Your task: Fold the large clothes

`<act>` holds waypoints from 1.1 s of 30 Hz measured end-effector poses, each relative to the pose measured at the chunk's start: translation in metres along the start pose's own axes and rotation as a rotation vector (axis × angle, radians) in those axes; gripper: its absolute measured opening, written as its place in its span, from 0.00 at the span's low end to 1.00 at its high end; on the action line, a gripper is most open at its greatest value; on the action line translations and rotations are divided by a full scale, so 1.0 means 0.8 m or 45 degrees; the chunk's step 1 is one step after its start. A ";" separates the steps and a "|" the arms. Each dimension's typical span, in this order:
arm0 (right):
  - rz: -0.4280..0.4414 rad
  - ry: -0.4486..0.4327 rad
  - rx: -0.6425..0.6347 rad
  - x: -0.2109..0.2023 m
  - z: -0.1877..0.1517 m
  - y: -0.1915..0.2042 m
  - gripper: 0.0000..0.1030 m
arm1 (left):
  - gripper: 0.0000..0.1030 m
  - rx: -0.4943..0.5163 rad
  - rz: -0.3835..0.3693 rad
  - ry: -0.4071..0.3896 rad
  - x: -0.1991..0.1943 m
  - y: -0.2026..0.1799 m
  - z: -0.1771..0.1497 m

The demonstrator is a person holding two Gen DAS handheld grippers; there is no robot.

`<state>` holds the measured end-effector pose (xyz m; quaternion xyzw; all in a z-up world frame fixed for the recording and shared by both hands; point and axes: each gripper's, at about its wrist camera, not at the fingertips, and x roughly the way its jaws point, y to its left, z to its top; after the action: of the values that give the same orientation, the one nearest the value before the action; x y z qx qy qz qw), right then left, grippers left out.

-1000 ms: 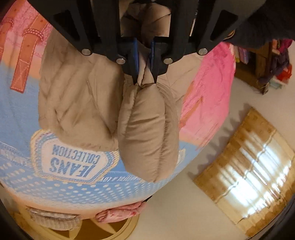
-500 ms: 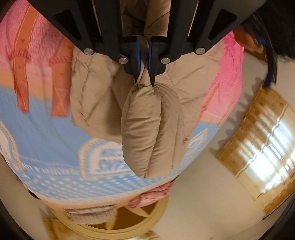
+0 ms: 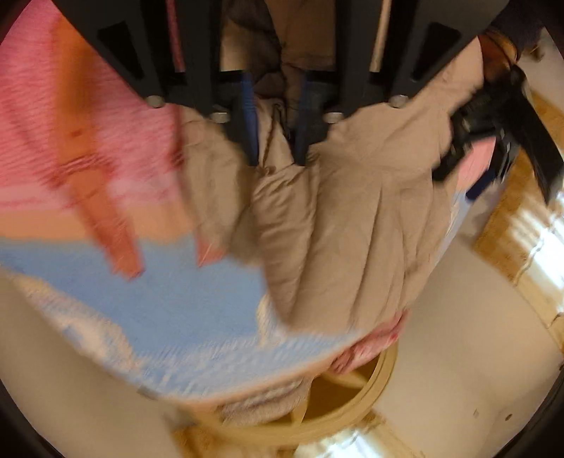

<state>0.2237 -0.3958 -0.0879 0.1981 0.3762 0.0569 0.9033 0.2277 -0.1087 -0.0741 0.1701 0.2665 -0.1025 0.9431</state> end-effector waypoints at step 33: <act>0.045 -0.005 -0.198 0.111 -0.030 0.034 0.46 | 1.00 -0.152 -0.072 0.183 0.117 -0.001 -0.011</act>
<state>0.2713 -0.3406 -0.1508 0.1339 0.3655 0.1014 0.9155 0.3016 -0.1160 -0.1316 0.1129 0.3439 -0.1007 0.9268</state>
